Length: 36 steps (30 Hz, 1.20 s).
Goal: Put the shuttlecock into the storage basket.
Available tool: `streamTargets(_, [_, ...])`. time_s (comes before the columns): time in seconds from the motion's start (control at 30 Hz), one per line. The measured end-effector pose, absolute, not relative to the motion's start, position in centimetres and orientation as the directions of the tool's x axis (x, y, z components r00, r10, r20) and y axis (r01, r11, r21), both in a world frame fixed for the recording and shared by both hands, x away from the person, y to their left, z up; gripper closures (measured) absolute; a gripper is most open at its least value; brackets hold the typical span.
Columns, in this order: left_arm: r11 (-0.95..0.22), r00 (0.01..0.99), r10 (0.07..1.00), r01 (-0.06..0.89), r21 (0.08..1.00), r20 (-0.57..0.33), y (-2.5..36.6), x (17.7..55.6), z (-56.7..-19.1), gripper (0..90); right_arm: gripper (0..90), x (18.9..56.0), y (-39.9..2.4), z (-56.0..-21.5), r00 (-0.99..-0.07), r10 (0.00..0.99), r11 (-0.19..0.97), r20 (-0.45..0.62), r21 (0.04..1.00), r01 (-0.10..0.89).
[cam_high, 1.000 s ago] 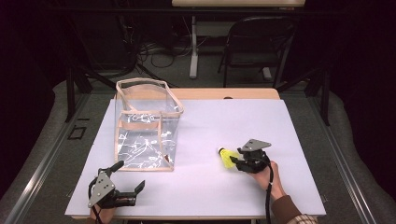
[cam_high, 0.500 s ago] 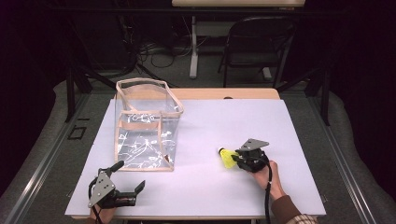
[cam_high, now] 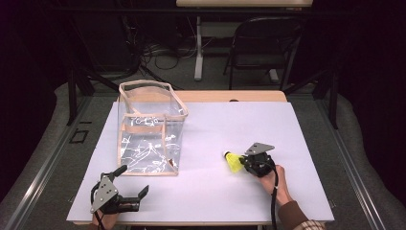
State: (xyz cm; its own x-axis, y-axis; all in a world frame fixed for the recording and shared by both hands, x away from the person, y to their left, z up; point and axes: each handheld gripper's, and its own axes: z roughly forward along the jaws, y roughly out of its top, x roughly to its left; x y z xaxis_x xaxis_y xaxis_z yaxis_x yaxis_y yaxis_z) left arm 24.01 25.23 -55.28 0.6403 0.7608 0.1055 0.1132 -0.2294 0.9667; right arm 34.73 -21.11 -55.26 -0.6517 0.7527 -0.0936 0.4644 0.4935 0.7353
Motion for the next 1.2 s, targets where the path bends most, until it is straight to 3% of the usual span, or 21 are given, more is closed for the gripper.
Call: streamTargets(1.2, [-0.231, 0.645, 0.757, 0.114, 0.966, 0.105, 25.2, 24.0, -55.3, 0.0, 89.3, 34.1, -21.8, -53.1, -0.628, 0.772, 0.452, -0.095, 0.778, 0.436])
